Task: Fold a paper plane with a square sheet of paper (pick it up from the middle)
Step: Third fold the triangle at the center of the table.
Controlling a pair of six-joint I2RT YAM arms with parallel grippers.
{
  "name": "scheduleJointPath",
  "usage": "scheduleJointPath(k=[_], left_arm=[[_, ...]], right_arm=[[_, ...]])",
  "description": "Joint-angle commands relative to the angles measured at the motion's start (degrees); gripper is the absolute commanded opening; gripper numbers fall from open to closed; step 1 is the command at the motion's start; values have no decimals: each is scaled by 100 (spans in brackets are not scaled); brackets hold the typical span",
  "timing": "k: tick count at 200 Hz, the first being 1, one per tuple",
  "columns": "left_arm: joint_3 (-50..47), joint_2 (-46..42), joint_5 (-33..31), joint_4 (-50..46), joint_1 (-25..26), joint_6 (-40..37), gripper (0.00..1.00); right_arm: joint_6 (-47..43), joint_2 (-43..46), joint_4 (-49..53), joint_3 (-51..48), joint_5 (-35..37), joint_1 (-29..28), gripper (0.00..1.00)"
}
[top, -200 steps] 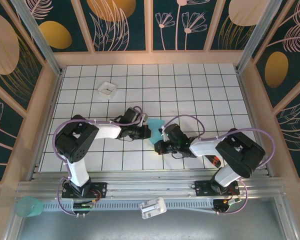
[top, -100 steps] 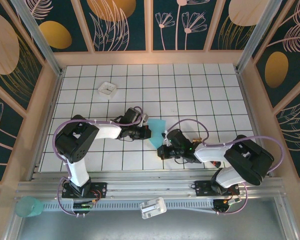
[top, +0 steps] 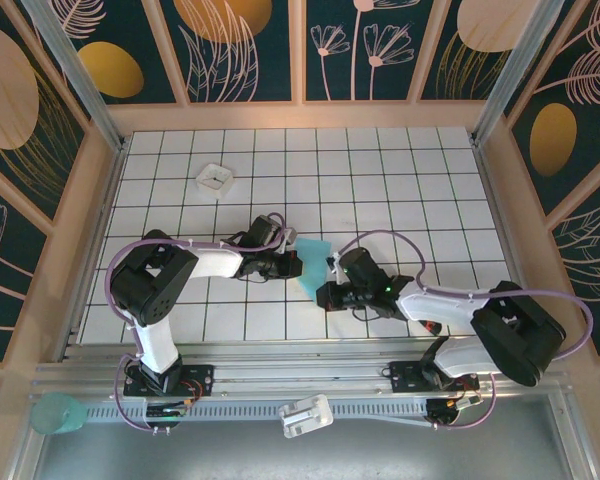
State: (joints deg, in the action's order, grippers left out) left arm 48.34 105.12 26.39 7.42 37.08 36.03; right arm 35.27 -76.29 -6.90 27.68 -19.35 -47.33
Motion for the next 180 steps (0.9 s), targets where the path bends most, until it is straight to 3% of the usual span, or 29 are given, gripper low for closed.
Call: scheduleJointPath(k=[1,42,126,180], left_arm=[[-153,360,-549,-786,-35,-121,0],[-149,345,-530,-786,-39,-112,0],[-39,236,-325,-628,-40,-7,0],[-33,-456,34,-107,-30,494,24]], right_arm=[[-178,-346,-247,294,-189,68,0],[-248,-983,-406,386,-262,141,0],[-131,-1418,-643,-317,-169,268,0],[-29,-1499,-607,-459,-53,268,0]])
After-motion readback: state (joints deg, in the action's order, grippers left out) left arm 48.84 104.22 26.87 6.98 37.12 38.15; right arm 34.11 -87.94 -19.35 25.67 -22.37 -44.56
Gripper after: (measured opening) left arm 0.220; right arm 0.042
